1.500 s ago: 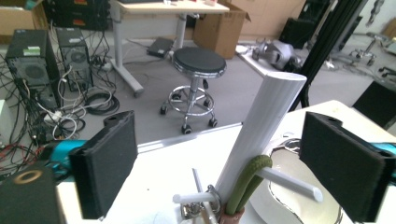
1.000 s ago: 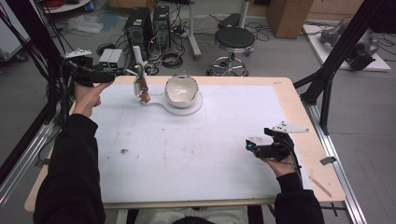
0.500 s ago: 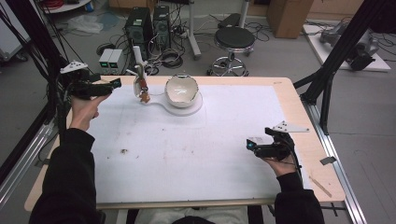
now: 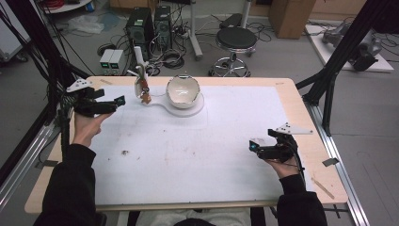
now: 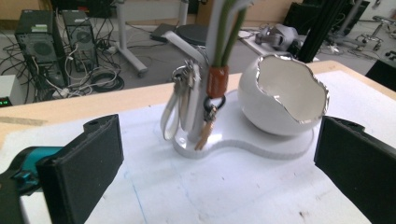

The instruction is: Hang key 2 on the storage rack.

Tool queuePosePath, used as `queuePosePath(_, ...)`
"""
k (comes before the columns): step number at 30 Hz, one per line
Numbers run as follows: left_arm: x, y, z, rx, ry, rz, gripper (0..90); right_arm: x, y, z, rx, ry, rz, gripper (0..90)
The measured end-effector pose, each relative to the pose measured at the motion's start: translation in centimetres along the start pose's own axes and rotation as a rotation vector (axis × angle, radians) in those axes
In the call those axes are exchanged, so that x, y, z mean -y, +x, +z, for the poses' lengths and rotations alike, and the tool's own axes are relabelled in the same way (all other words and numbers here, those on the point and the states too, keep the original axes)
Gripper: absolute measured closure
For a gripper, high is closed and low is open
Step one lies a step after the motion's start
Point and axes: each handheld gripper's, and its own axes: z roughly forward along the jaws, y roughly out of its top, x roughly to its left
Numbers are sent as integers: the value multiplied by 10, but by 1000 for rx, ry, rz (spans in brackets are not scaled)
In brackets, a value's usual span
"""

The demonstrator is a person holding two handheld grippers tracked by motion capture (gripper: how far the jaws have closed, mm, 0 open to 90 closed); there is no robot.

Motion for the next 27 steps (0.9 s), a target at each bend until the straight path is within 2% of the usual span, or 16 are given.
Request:
queuePosePath(5, 17, -8, -4, 22, 11, 3, 17, 1, 0, 0, -2, 1, 2, 7)
queuePosePath(9, 30, -15, -10, 21, 27, 19, 17, 1, 0, 0, 0, 0, 0, 7)
queuePosePath(17, 53, -30, -30, 47, 26, 32, 17, 1, 1, 2, 6, 6, -16, 7)
queuePosePath(24, 75, -43, -46, 55, 2, 58, 17, 1, 2, 1, 3, -3, -21, 7)
queuePosePath(27, 84, -46, -49, 53, 20, 73, 17, 1, 2, 1, 0, -5, -28, 7)
